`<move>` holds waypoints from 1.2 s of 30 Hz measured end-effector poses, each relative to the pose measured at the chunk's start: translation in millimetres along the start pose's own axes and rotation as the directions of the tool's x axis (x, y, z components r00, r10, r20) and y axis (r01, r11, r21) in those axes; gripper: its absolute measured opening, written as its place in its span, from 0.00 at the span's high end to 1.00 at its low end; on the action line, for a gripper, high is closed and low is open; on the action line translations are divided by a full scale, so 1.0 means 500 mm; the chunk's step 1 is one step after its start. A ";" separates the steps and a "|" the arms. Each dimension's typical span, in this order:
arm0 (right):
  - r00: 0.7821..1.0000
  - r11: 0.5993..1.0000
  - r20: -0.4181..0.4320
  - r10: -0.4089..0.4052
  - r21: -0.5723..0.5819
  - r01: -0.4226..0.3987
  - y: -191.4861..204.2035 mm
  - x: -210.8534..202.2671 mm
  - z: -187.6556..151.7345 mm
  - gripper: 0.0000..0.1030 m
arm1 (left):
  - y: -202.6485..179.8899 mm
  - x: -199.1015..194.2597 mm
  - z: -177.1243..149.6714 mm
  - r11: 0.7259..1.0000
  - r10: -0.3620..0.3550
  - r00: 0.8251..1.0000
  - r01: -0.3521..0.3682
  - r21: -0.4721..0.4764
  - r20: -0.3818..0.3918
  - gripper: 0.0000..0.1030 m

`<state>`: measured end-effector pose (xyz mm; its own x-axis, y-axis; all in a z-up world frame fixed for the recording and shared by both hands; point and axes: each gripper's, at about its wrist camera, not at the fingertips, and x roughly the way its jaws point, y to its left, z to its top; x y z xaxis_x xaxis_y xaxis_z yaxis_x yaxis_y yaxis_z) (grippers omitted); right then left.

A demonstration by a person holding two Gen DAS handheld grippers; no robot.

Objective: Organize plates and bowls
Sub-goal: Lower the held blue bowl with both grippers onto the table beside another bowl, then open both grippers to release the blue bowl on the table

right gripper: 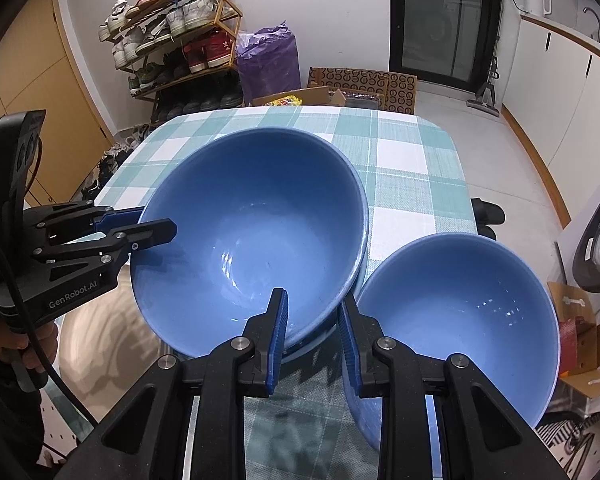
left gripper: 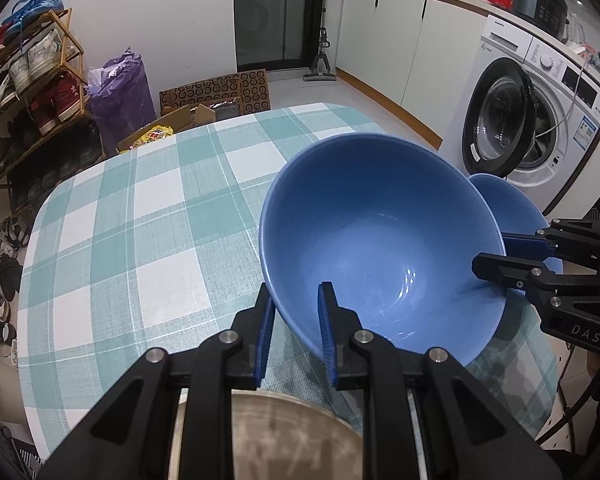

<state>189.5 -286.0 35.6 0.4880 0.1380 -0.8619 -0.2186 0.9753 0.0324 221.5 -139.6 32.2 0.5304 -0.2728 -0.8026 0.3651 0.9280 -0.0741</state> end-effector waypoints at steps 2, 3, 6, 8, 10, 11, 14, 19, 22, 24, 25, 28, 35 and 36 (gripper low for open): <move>1.000 1.000 0.000 -0.001 -0.001 0.001 0.000 0.001 0.000 0.75 | -0.001 0.002 0.000 1.000 0.003 1.000 -0.003 0.001 -0.002 0.82; 1.000 1.000 0.000 -0.002 -0.002 0.002 0.000 0.002 0.000 0.75 | -0.002 0.002 0.000 1.000 0.006 1.000 -0.006 0.003 -0.001 0.82; 1.000 1.000 -0.003 -0.011 -0.011 0.011 0.004 0.005 0.000 0.75 | -0.004 0.005 -0.001 1.000 0.013 1.000 -0.013 0.006 -0.003 0.82; 1.000 1.000 -0.008 -0.015 -0.018 0.015 0.006 0.006 0.000 0.75 | -0.004 0.006 -0.002 1.000 0.013 1.000 -0.013 0.006 -0.004 0.82; 1.000 1.000 -0.009 -0.020 -0.020 0.020 0.006 0.006 -0.001 0.75 | -0.003 0.006 -0.002 1.000 0.015 1.000 -0.015 0.005 -0.003 0.82; 1.000 1.000 -0.013 -0.016 -0.017 0.015 0.005 0.008 0.000 0.74 | -0.002 0.006 -0.003 1.000 0.013 1.000 -0.013 0.004 -0.002 0.82; 1.000 1.000 -0.024 0.004 -0.010 -0.004 0.001 0.011 -0.001 0.70 | 0.000 0.009 -0.004 1.000 0.000 1.000 0.000 0.001 -0.007 0.82; 0.999 1.000 -0.036 0.019 -0.008 -0.020 0.007 0.013 -0.002 0.60 | 0.003 0.016 -0.007 1.000 0.002 1.000 -0.002 -0.008 -0.021 0.78; 0.999 1.000 -0.038 0.023 -0.018 -0.024 0.010 0.010 -0.003 0.51 | 0.007 0.016 -0.009 1.000 -0.003 1.000 0.003 -0.009 -0.025 0.75; 0.999 1.000 -0.033 0.014 -0.019 -0.015 0.007 0.006 -0.006 0.47 | 0.009 0.012 -0.009 1.000 0.001 1.000 -0.001 -0.010 -0.019 0.69; 0.999 1.000 -0.030 0.012 -0.018 -0.013 0.005 0.003 -0.007 0.45 | 0.012 0.010 -0.009 1.000 -0.006 1.000 0.005 -0.015 -0.016 0.63; 1.000 1.000 -0.018 0.014 -0.008 -0.015 -0.003 -0.006 -0.007 0.36 | 0.018 0.005 -0.009 0.999 -0.011 1.000 0.010 -0.039 -0.016 0.50; 0.999 0.999 0.023 0.031 0.010 -0.032 -0.011 -0.025 -0.008 0.19 | 0.021 -0.002 -0.012 0.997 -0.040 0.999 0.039 -0.071 -0.011 0.46; 0.999 0.999 0.028 0.033 0.010 -0.034 -0.011 -0.028 -0.008 0.18 | 0.021 -0.004 -0.013 0.997 -0.036 0.999 0.035 -0.072 -0.006 0.45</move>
<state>180.7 -293.9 45.4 0.5042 0.1754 -0.8456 -0.2265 0.9717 0.0665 219.3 -127.8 29.3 0.5126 -0.3045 -0.8028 0.3275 0.9336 -0.1450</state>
